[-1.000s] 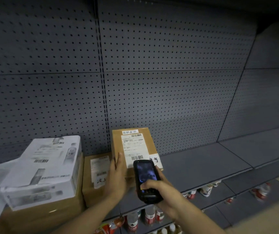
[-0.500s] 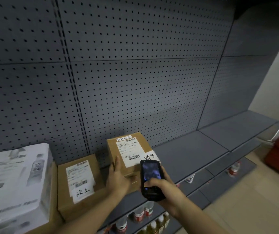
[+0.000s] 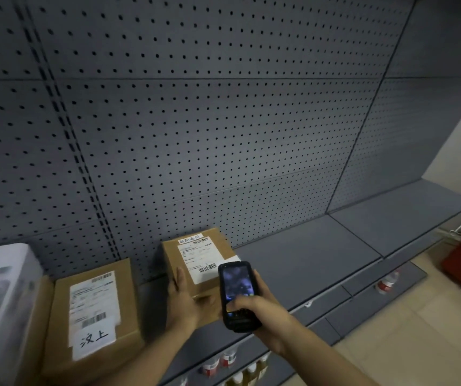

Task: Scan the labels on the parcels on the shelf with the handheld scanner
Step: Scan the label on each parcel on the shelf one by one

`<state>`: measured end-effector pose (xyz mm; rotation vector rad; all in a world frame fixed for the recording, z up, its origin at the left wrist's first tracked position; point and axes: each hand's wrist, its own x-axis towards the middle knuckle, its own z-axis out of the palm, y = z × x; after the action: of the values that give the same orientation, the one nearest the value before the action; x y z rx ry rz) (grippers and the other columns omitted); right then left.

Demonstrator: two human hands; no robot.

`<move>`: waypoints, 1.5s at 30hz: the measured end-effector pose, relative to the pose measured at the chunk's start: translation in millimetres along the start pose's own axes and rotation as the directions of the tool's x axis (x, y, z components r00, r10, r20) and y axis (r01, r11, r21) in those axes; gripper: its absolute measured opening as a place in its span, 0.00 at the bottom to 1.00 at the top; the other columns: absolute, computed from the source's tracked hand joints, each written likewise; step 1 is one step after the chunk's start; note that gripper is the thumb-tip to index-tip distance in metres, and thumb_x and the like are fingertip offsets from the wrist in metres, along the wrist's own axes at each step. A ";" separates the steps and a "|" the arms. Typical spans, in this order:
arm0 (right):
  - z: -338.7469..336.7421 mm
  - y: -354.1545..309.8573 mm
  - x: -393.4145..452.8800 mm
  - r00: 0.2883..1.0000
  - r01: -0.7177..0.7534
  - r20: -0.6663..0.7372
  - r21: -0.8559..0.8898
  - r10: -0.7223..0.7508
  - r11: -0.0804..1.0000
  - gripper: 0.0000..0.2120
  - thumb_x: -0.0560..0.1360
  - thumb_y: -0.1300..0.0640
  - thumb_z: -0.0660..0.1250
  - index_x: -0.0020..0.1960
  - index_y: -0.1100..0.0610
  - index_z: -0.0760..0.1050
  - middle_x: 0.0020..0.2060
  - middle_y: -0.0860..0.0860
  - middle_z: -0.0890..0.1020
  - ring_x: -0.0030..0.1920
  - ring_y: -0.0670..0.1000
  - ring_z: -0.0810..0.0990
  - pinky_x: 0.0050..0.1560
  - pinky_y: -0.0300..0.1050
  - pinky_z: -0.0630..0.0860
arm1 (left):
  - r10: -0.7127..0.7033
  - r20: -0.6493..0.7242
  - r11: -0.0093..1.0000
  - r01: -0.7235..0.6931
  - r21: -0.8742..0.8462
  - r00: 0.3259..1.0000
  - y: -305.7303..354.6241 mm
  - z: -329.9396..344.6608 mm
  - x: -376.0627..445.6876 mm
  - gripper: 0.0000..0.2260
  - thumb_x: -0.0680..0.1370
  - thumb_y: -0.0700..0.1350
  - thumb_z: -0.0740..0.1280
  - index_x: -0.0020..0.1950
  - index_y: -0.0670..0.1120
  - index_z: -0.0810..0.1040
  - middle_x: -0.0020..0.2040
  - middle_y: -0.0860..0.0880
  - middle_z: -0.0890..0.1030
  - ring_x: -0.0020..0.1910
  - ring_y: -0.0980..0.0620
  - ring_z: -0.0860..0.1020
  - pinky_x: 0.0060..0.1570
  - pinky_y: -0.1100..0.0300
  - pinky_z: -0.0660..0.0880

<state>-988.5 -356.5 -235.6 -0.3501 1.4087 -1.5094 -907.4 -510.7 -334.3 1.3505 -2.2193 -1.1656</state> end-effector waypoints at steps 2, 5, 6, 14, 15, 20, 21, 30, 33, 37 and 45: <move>-7.7 -2.5 7.3 1.000 -0.020 -0.001 -0.017 0.020 1.000 0.35 0.61 0.69 0.70 0.65 0.47 0.72 0.56 0.61 0.82 0.51 0.59 0.81 0.49 0.53 0.82 | -0.027 0.005 1.000 0.027 -0.012 1.000 0.1 7.0 4.9 0.45 0.70 0.48 0.75 0.78 0.46 0.50 0.77 0.42 0.52 0.74 0.40 0.59 0.71 0.49 0.61; -16.6 -3.8 16.7 0.999 -0.042 -0.001 -0.024 0.042 0.999 0.35 0.61 0.70 0.70 0.65 0.47 0.72 0.57 0.61 0.82 0.53 0.61 0.81 0.55 0.59 0.80 | -0.020 0.030 1.000 0.021 -0.019 0.999 -4.5 15.7 13.0 0.47 0.70 0.51 0.75 0.78 0.48 0.47 0.77 0.41 0.52 0.73 0.40 0.61 0.70 0.49 0.63; -18.8 -3.2 19.3 0.999 -0.046 0.000 -0.026 0.046 0.999 0.35 0.62 0.70 0.70 0.65 0.47 0.72 0.57 0.62 0.82 0.52 0.60 0.81 0.56 0.60 0.79 | -0.021 0.040 0.999 0.023 -0.042 0.999 -6.4 18.3 15.1 0.47 0.70 0.52 0.75 0.78 0.50 0.46 0.76 0.42 0.52 0.72 0.41 0.63 0.69 0.50 0.65; -23.9 2.3 30.9 0.998 -0.067 0.008 -0.006 0.067 0.998 0.36 0.60 0.70 0.70 0.65 0.48 0.72 0.55 0.62 0.83 0.50 0.59 0.81 0.57 0.61 0.78 | -0.052 0.091 0.997 0.056 -0.043 0.994 -9.5 26.4 22.1 0.46 0.71 0.46 0.75 0.78 0.45 0.48 0.77 0.42 0.48 0.75 0.40 0.55 0.73 0.48 0.58; -23.2 2.7 31.3 0.997 -0.073 0.013 -0.009 0.073 0.997 0.37 0.60 0.70 0.70 0.65 0.48 0.72 0.56 0.62 0.82 0.51 0.59 0.81 0.58 0.62 0.78 | -0.060 0.088 0.998 0.063 -0.029 0.994 -9.3 25.7 21.6 0.46 0.70 0.47 0.75 0.78 0.45 0.48 0.77 0.42 0.47 0.75 0.39 0.54 0.73 0.48 0.58; -14.2 2.2 35.1 0.995 -0.089 0.042 -0.042 0.090 0.995 0.37 0.59 0.69 0.71 0.66 0.48 0.71 0.56 0.61 0.82 0.52 0.60 0.81 0.54 0.59 0.81 | -0.034 0.050 0.999 0.032 0.039 0.998 -6.8 15.6 12.8 0.48 0.69 0.56 0.74 0.78 0.50 0.45 0.77 0.46 0.42 0.77 0.43 0.46 0.72 0.45 0.59; -10.8 1.5 36.1 0.995 -0.085 0.047 -0.052 0.088 0.995 0.37 0.59 0.69 0.71 0.66 0.49 0.71 0.55 0.60 0.83 0.51 0.59 0.82 0.50 0.55 0.83 | -0.005 0.062 0.999 0.002 0.042 0.998 -6.6 11.3 10.1 0.47 0.69 0.56 0.73 0.78 0.50 0.46 0.77 0.47 0.42 0.77 0.43 0.46 0.72 0.45 0.59; 50.0 8.2 43.8 0.986 -0.089 0.137 -0.080 0.100 0.993 0.24 0.59 0.72 0.72 0.55 0.61 0.79 0.45 0.62 0.84 0.44 0.60 0.82 0.41 0.52 0.80 | 0.091 0.090 0.941 -0.116 0.319 0.992 -36.7 -57.4 -7.9 0.52 0.62 0.66 0.68 0.78 0.51 0.45 0.74 0.49 0.55 0.73 0.48 0.56 0.72 0.50 0.59; 76.1 19.1 44.2 0.975 -0.146 0.154 -0.099 0.160 0.984 0.12 0.68 0.76 0.67 0.46 0.62 0.79 0.40 0.62 0.83 0.41 0.60 0.80 0.41 0.52 0.77 | 0.081 0.088 0.905 -0.110 0.411 0.993 -61.6 -83.9 -14.9 0.49 0.66 0.60 0.71 0.78 0.51 0.45 0.75 0.49 0.52 0.74 0.48 0.53 0.73 0.51 0.58; 105.2 34.9 45.2 0.966 -0.197 0.141 -0.141 0.216 0.970 0.13 0.68 0.74 0.69 0.49 0.62 0.79 0.44 0.64 0.84 0.45 0.63 0.82 0.42 0.53 0.79 | -0.051 0.020 0.872 0.035 0.489 0.998 -96.7 -113.7 -23.7 0.45 0.72 0.51 0.70 0.78 0.50 0.41 0.77 0.48 0.47 0.77 0.46 0.48 0.75 0.51 0.53; 137.1 59.0 48.7 0.957 -0.214 0.161 -0.161 0.240 0.963 0.37 0.56 0.69 0.74 0.63 0.52 0.74 0.53 0.62 0.84 0.52 0.64 0.83 0.42 0.52 0.81 | -0.148 0.143 0.746 0.016 0.666 0.979 -136.9 -134.5 -41.8 0.38 0.77 0.35 0.60 0.78 0.53 0.40 0.78 0.52 0.37 0.77 0.46 0.36 0.75 0.46 0.40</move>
<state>-879.3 -464.4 -268.3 -0.3871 1.3657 -1.1642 -721.4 -572.7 -347.5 1.6489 -2.9054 -0.5253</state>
